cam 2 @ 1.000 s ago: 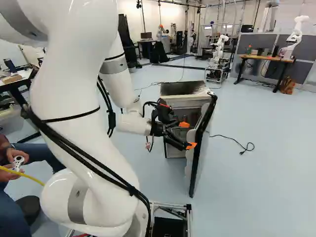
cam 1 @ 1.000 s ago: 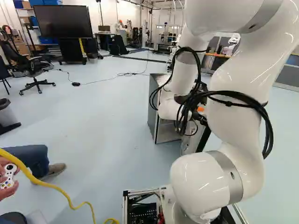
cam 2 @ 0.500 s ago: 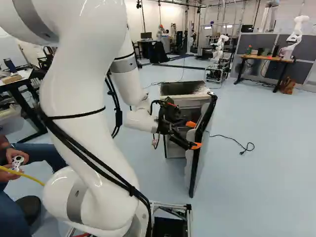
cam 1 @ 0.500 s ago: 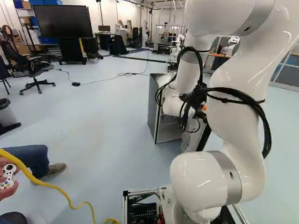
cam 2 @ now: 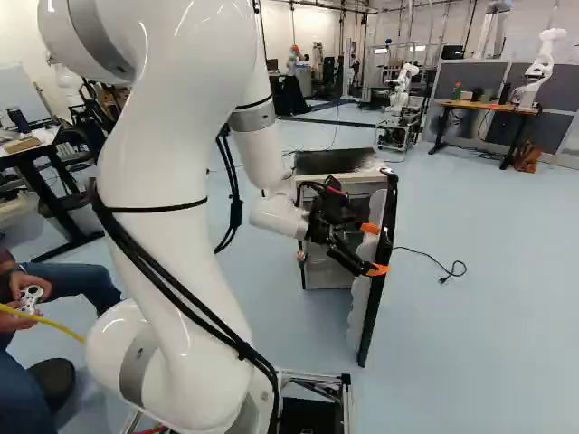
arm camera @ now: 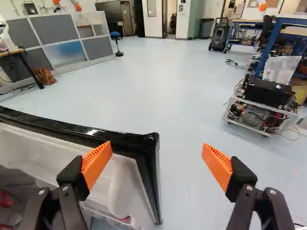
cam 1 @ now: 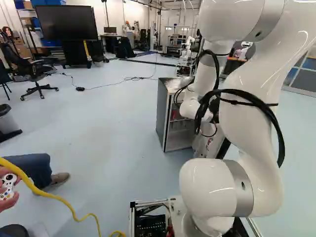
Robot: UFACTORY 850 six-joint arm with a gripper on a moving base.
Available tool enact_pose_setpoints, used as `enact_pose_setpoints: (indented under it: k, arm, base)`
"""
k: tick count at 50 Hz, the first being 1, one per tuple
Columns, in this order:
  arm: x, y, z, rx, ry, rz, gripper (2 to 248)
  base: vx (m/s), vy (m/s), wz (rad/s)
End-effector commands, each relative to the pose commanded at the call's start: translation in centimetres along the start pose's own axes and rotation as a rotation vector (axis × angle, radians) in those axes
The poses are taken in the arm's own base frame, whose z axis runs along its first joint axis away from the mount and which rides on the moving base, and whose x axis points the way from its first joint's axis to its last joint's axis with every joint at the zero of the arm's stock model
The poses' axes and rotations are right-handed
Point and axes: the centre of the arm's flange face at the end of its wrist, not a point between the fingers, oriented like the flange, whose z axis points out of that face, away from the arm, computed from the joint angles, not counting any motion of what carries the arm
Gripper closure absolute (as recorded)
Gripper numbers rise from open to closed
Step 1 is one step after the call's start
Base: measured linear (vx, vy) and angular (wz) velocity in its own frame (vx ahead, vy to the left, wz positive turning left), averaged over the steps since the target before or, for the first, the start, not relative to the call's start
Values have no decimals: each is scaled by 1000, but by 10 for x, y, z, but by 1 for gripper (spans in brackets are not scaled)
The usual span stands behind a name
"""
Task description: Grab a drink from the fridge
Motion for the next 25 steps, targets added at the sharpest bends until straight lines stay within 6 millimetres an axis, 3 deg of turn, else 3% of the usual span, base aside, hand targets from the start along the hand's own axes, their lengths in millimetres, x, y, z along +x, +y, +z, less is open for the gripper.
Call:
enact_pose_setpoints:
  k: [25]
  arm:
    - [16, -20, 51, -97, 16, 75, 3]
  base:
    - [0, 0, 0]
